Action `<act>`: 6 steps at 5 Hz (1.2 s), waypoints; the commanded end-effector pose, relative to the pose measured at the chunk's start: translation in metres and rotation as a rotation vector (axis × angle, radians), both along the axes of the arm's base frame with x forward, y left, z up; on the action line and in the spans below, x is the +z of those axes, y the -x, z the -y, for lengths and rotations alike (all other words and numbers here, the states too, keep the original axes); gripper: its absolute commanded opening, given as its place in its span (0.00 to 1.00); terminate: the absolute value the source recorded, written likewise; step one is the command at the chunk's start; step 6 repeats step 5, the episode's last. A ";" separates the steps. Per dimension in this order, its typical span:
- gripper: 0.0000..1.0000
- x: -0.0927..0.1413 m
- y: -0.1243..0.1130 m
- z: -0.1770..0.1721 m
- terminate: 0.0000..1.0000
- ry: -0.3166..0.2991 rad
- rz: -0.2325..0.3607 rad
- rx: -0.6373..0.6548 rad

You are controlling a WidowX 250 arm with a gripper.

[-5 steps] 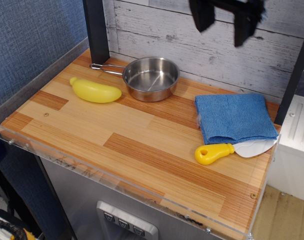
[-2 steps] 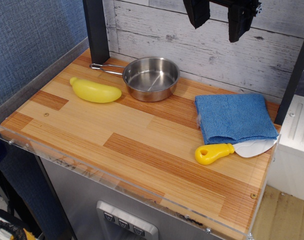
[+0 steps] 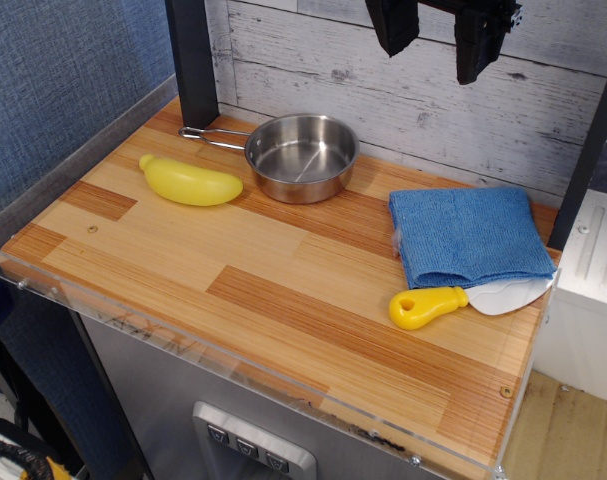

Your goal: Move the cloth above the knife

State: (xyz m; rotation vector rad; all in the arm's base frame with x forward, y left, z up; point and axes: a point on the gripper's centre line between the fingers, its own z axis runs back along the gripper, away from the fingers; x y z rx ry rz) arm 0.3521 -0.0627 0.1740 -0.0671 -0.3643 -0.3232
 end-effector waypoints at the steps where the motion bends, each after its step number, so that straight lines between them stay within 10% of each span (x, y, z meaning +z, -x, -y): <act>1: 1.00 0.016 0.006 0.000 0.00 0.009 0.047 -0.005; 4: 1.00 0.016 0.006 0.000 0.00 0.009 0.047 -0.005; 5: 1.00 0.016 0.006 0.000 1.00 0.009 0.047 -0.005; 6: 1.00 0.016 0.006 0.000 1.00 0.009 0.047 -0.005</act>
